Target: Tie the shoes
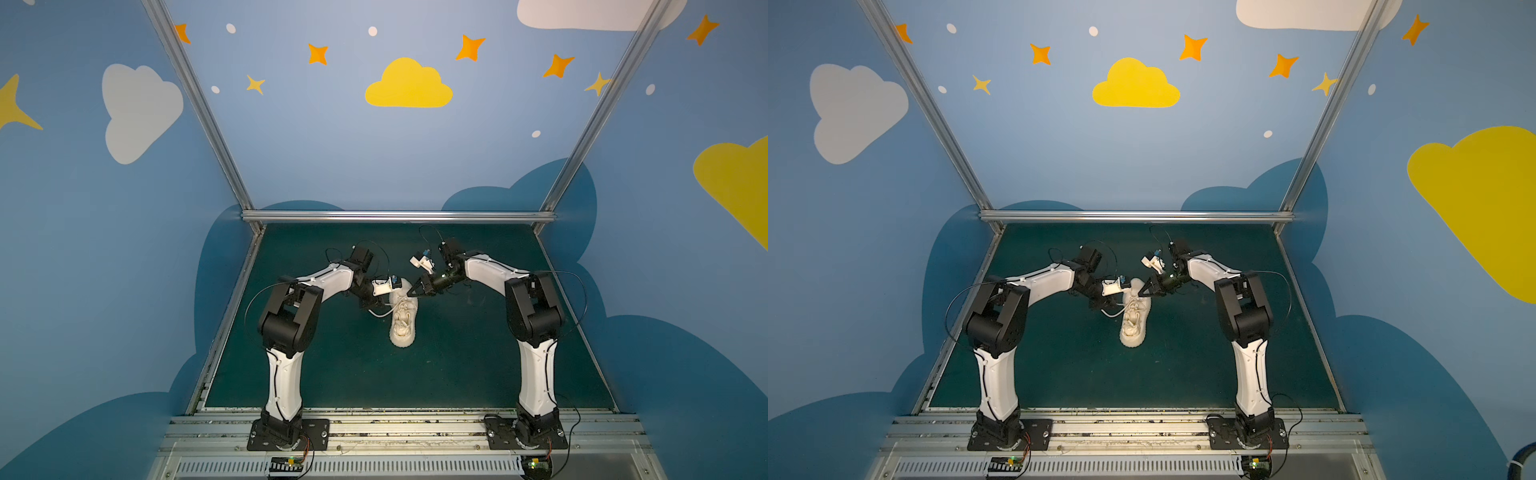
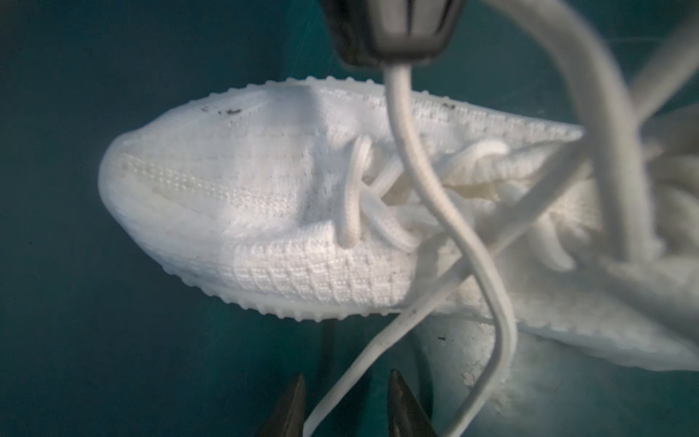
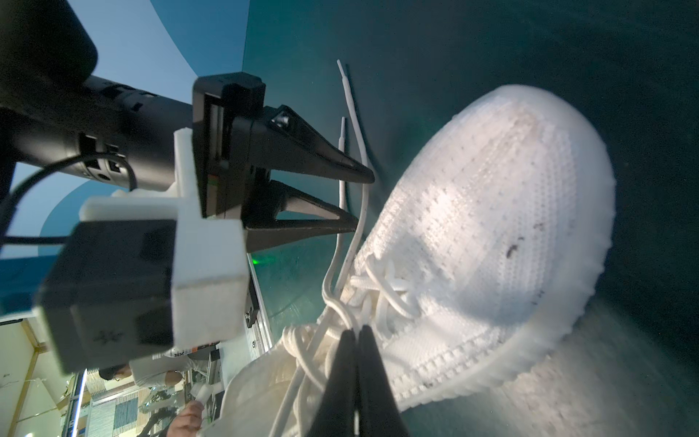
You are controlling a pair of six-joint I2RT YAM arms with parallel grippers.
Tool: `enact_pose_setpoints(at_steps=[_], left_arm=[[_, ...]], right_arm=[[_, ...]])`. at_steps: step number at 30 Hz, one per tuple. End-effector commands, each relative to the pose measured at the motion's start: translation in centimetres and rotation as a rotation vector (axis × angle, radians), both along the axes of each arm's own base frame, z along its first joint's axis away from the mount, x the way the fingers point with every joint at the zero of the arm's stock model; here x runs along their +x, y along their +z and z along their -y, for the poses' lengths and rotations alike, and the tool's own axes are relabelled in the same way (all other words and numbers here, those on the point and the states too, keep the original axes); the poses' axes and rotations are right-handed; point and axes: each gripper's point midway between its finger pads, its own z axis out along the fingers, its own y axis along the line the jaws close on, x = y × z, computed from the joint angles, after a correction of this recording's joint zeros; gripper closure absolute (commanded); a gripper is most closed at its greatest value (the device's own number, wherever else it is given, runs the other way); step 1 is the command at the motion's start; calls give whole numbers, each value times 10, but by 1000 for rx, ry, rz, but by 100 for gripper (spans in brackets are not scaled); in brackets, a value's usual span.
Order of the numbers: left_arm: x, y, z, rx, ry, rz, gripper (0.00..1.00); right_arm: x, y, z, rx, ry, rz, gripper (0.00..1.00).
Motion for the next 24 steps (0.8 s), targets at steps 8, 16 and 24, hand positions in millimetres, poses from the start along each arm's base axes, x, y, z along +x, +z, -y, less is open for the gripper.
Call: enact_pose_setpoints(at_steps=[8,16,24], left_arm=[[0,-8,5,17,-47,28,72],[-5,-12,7,13,-67,31,78],[-3,-1,5,19,-79,72,93]], right_arm=[[-2,-5,2,8,-1,-37,97],[-2,-4,2,10,2,-37,97],[-2,-4,2,10,1,-37,97]])
